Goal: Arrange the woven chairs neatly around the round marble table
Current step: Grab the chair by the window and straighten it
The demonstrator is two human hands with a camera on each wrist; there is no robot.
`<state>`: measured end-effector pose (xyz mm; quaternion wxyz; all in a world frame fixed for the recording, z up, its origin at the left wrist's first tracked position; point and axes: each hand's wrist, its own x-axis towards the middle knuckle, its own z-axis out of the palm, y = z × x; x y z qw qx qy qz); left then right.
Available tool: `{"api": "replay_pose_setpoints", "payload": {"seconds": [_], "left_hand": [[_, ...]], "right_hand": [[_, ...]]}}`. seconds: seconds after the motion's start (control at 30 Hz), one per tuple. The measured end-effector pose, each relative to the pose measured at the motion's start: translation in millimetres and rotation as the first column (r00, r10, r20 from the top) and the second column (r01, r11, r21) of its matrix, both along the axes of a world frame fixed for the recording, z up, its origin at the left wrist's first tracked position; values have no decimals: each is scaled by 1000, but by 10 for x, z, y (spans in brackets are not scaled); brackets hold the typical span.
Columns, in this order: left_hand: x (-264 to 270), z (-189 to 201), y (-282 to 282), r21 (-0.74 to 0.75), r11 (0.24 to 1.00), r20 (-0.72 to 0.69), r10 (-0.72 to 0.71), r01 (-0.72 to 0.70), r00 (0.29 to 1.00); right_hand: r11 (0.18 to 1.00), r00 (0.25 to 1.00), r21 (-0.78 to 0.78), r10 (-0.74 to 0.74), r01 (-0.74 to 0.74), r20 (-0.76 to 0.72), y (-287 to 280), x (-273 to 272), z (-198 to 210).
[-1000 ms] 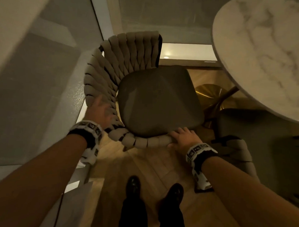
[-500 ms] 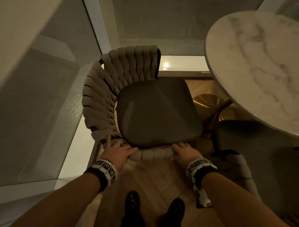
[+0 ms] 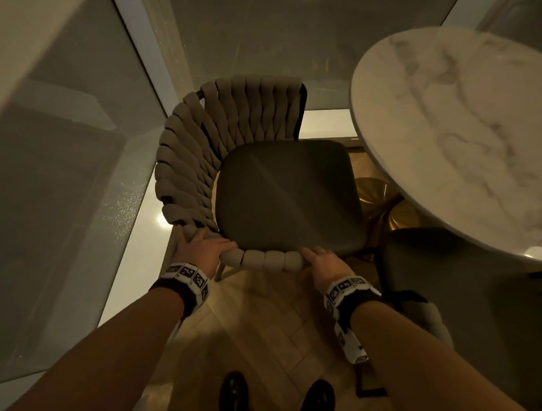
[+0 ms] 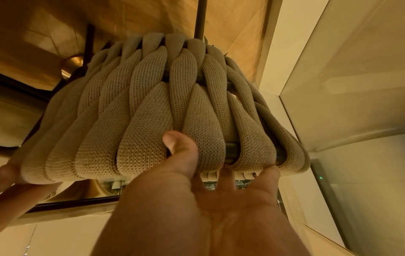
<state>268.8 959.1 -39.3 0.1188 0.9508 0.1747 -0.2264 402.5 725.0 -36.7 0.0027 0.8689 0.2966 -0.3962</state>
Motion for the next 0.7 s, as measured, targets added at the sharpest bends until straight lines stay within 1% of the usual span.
{"api": "replay_pose_setpoints", "payload": {"seconds": [0.13, 0.27, 0.47, 0.6, 0.7], "left_hand": [[248, -45, -20, 22, 1000, -3, -16, 16, 1000], [371, -119, 10, 33, 999, 1, -9, 9, 1000], [385, -155, 0, 44, 999, -1, -7, 7, 1000], [346, -206, 10, 101, 994, -1, -30, 30, 1000], [270, -280, 15, 116, 992, 10, -41, 40, 999]], "right_hand": [[998, 998, 13, -58, 57, 20, -21, 204, -4], [998, 998, 17, -55, 55, 6, -51, 313, -15], [997, 997, -1, -71, 71, -26, -63, 322, -7], [992, 992, -4, -122, 122, -35, -46, 310, 8], [990, 989, -12, -138, 138, -46, -30, 299, 27]]}}
